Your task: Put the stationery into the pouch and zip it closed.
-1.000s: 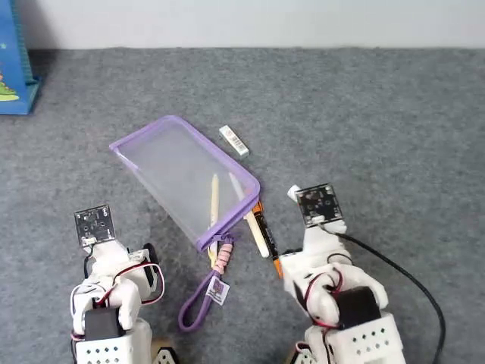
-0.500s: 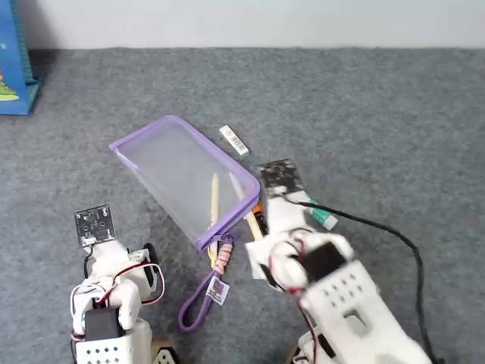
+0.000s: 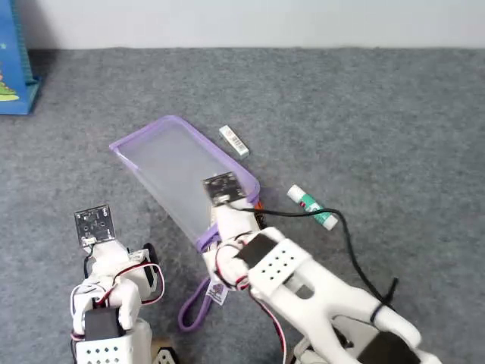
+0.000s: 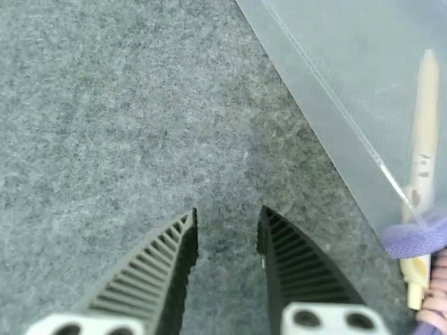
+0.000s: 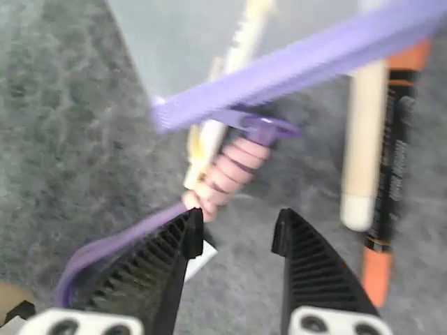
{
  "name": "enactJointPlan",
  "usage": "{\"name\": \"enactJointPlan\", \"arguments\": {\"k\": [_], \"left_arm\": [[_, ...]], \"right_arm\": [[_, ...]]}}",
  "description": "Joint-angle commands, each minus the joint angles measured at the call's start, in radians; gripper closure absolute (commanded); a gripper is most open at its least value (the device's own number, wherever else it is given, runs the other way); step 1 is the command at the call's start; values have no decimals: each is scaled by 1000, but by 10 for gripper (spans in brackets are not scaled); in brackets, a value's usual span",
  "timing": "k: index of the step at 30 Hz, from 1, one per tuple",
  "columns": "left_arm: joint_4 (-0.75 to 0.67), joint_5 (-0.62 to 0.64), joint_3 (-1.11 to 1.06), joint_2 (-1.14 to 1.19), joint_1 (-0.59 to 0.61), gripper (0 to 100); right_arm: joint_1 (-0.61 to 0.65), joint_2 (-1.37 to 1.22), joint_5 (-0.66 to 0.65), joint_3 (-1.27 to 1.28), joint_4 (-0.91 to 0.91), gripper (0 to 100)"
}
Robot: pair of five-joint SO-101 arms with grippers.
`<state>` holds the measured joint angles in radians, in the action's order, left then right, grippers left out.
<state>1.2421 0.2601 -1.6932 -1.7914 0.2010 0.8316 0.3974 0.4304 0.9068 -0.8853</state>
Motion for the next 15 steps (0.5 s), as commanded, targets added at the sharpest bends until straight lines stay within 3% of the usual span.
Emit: {"name": "enactJointPlan", "arguments": {"k": [1,15], "left_arm": [[5,5,12,-2,2,855],[5,5,12,-2,2,855]], "right_arm": [[7,-36,12,-60,77,852],[1,-197,11,-58,137,854]]}}
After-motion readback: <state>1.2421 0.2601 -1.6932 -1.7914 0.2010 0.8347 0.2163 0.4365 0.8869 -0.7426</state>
